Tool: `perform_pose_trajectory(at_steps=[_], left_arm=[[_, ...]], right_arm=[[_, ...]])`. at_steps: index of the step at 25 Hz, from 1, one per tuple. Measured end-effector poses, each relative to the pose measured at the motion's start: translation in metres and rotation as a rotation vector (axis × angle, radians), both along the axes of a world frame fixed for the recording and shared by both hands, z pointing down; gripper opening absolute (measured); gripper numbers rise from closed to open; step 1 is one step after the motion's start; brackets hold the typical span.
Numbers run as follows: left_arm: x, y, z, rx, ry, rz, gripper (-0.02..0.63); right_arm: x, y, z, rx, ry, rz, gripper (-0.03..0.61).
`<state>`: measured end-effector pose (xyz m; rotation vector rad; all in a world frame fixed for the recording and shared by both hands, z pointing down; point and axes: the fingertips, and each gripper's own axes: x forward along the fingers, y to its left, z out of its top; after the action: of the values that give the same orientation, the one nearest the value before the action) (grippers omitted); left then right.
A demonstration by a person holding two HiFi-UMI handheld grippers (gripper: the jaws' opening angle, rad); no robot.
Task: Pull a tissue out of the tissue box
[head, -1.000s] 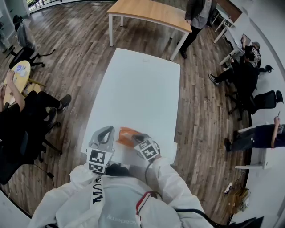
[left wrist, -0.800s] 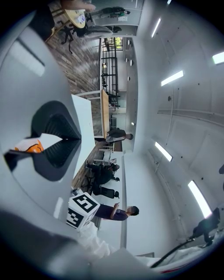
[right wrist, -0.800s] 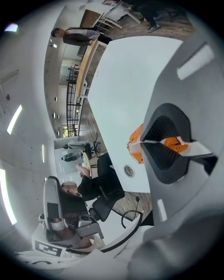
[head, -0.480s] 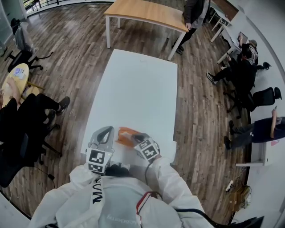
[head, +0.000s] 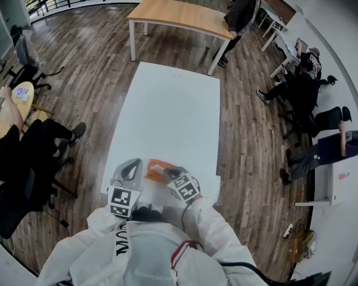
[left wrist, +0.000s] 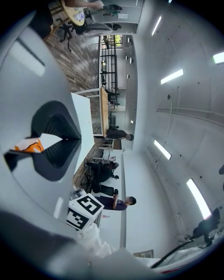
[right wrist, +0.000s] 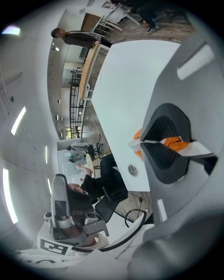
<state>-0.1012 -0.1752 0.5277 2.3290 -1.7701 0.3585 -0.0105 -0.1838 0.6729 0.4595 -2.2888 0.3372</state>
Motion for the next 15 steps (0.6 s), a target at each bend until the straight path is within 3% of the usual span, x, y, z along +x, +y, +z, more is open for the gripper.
perform_pose_trajectory(at_steps=[15], left_arm=[[-0.001,-0.002,0.001,0.004,0.005,0.005,0.000]], right_arm=[[-0.003,-0.001,-0.012,0.010,-0.029,0.009,0.005]])
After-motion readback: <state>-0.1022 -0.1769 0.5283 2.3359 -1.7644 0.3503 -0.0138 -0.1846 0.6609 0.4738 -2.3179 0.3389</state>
